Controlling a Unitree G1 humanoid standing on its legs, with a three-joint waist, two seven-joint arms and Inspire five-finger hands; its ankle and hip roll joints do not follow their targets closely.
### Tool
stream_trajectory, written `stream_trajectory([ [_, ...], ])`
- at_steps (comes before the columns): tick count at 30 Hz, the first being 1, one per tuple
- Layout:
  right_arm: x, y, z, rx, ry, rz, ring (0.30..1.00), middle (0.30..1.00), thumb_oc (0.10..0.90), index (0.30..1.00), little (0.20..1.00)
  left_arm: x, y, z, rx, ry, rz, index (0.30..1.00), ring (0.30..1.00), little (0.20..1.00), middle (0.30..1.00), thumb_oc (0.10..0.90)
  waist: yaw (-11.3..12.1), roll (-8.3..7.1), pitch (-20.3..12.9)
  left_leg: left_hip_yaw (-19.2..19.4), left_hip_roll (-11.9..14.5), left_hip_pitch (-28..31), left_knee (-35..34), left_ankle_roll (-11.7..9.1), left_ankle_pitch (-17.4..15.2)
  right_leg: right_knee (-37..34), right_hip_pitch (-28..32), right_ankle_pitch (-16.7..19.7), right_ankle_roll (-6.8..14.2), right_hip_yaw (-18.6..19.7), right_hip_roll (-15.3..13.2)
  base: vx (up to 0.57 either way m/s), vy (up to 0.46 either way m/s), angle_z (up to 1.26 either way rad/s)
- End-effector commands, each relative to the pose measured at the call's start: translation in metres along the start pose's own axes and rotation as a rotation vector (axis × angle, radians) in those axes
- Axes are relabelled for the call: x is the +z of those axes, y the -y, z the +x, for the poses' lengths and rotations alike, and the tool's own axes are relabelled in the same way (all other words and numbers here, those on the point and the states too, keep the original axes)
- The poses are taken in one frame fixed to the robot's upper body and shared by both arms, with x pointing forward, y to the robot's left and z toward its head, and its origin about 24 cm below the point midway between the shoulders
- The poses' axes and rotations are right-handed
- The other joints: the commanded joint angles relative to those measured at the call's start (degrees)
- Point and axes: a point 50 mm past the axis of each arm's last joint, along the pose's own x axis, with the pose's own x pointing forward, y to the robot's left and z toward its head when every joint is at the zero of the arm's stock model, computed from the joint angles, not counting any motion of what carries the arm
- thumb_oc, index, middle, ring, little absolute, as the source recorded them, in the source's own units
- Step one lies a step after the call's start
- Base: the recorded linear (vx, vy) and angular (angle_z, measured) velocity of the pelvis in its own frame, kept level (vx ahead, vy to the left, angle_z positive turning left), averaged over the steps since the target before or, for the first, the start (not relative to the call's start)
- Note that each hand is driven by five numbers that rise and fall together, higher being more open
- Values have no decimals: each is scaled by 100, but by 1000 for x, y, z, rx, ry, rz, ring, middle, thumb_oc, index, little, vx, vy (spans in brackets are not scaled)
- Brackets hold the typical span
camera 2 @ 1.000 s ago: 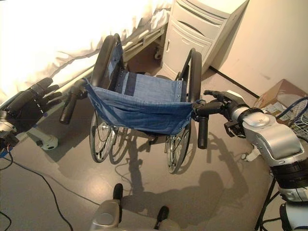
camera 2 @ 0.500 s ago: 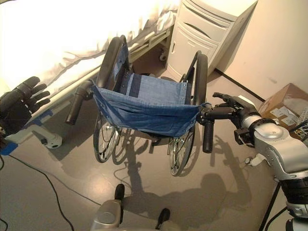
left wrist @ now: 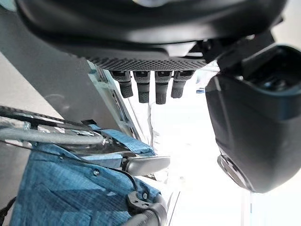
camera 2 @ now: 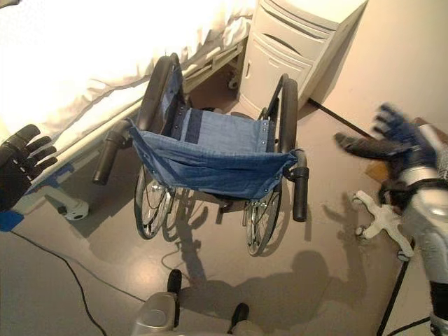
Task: Push the wheelchair next to the bed
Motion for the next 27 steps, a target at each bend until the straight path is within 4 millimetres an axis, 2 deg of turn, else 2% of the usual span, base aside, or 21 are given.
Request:
stream_trajectory([
  [1,51,25,1,-148,262,5,900,900,800,900,900,38,-9,-7,11,233,-18,900,900,900,900,800,-178,265,-926,230,76,759,-289,-144,-401,547,-242,-110,27,-64,114,3,6,-13],
  [9,27,41,-7,-217,216,115,900,900,800,900,900,27,-18,-16,57,228,-72,900,900,900,900,800,-263,361,-933,250,59,803,-385,-168,-388,525,-267,-128,24,-34,123,-4,10,-6],
  [14,-11,43,-10,-222,67,128,900,900,800,900,900,3,-23,-23,116,172,-80,900,900,900,900,800,-274,401,-913,255,60,781,-390,-185,-362,543,-305,-120,30,-67,109,0,0,0],
  [17,-58,47,-20,-220,-107,147,900,900,800,900,900,-26,-32,-34,163,110,-146,900,900,900,900,800,-278,451,-873,245,55,752,-398,-188,-330,538,-329,-110,26,-81,95,-38,24,-1],
  [18,-82,49,-29,-221,-198,155,900,900,800,900,900,-41,-36,-42,201,67,-158,900,900,900,900,800,-272,467,-866,238,45,755,-408,-183,-320,534,-324,-104,29,-89,87,-26,22,-5],
  [19,-93,49,-33,-225,-237,158,900,900,800,900,900,-48,-38,-45,217,48,-177,900,900,900,900,800,-269,474,-859,234,40,754,-414,-182,-315,529,-323,-99,31,-92,82,-33,24,-4],
  [21,-151,54,-57,-269,-451,161,900,900,800,900,900,-83,-45,-58,245,-51,-309,900,900,900,900,800,-260,497,-847,213,20,753,-452,-178,-292,511,-326,-84,48,-127,62,-39,20,-2],
  [22,-163,55,-62,-278,-494,161,900,900,800,900,900,-91,-43,-59,242,-66,-326,900,900,900,900,800,-257,495,-845,210,17,753,-460,-177,-288,504,-324,-81,48,-134,61,-34,13,-1],
  [24,-209,54,-86,-301,-677,189,900,900,800,900,900,-122,-34,-61,244,-157,-457,900,900,900,900,800,-233,507,-816,186,8,798,-485,-185,-305,489,-273,-94,55,-180,53,-18,-1,1],
  [25,-241,48,-106,-329,-819,219,900,900,800,900,900,-151,-27,-62,268,-264,-506,900,900,900,900,800,-213,508,-810,156,-3,778,-486,-195,-291,472,-278,-64,51,-209,55,0,0,0],
  [26,-251,46,-113,-335,-885,233,900,900,800,900,900,-162,-25,-63,284,-311,-509,900,900,900,900,800,-203,508,-804,140,-12,780,-495,-194,-293,462,-266,-58,51,-229,55,-37,-11,7],
  [27,-267,36,-124,-348,-968,264,900,900,800,900,900,-181,-19,-64,310,-399,-547,900,900,900,900,800,-193,522,-798,110,-22,786,-504,-197,-286,458,-252,-44,47,-257,48,-14,-6,5],
])
